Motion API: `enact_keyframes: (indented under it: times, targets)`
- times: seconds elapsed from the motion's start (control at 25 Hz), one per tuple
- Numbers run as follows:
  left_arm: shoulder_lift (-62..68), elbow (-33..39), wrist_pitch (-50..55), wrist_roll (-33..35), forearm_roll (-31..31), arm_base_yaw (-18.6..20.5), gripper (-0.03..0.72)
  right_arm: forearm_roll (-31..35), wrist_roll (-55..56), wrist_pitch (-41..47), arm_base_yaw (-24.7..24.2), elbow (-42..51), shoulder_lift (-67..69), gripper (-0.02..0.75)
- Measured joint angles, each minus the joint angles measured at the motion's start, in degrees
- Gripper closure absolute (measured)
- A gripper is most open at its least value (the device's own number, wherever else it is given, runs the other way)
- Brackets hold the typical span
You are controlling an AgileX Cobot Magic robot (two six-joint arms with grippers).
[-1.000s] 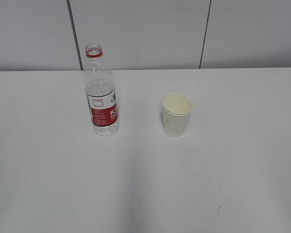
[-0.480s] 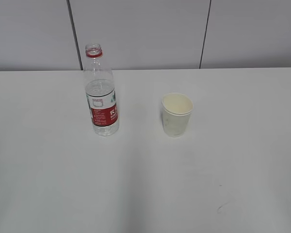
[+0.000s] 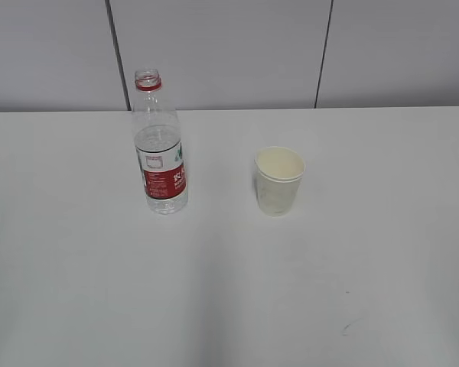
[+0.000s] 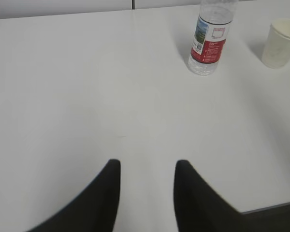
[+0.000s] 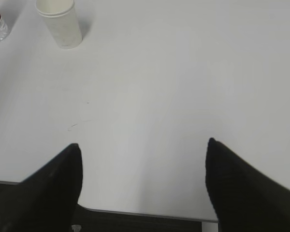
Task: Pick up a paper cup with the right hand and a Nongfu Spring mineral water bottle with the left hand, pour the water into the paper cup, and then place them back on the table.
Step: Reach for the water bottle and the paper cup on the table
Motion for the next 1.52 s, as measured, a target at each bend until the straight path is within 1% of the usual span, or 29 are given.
enact_keyframes:
  times: [0.84, 0.92, 1.0, 1.04, 1.08, 1.16, 1.24, 1.36, 1.52]
  targets:
    - [0.0, 0.0, 0.0, 0.0, 0.0, 0.0, 0.448, 0.0, 0.0, 0.0, 0.0, 0.0, 0.0, 0.151]
    - [0.0, 0.0, 0.0, 0.0, 0.0, 0.0, 0.44, 0.0, 0.0, 0.0, 0.0, 0.0, 0.0, 0.15]
    - [0.0, 0.0, 0.0, 0.0, 0.0, 0.0, 0.414, 0.0, 0.0, 0.0, 0.0, 0.0, 0.0, 0.151]
    - [0.0, 0.0, 0.0, 0.0, 0.0, 0.0, 0.387, 0.0, 0.0, 0.0, 0.0, -0.11, 0.0, 0.151]
    - [0.0, 0.0, 0.0, 0.0, 0.0, 0.0, 0.358, 0.0, 0.0, -0.15, 0.0, -0.23, 0.0, 0.151]
    - [0.0, 0.0, 0.0, 0.0, 0.0, 0.0, 0.276, 0.0, 0.0, -0.55, 0.0, -0.44, 0.0, 0.151]
    - [0.0, 0.0, 0.0, 0.0, 0.0, 0.0, 0.225, 0.0, 0.0, -0.55, 0.0, -0.44, 0.0, 0.151]
    - [0.0, -0.11, -0.17, 0.0, 0.0, 0.0, 0.198, 0.0, 0.0, -1.83, 0.0, -0.7, 0.0, 0.151]
    - [0.0, -0.99, -4.46, 0.0, 0.0, 0.0, 0.195, 0.0, 0.0, -8.38, 0.0, -0.81, 0.0, 0.151]
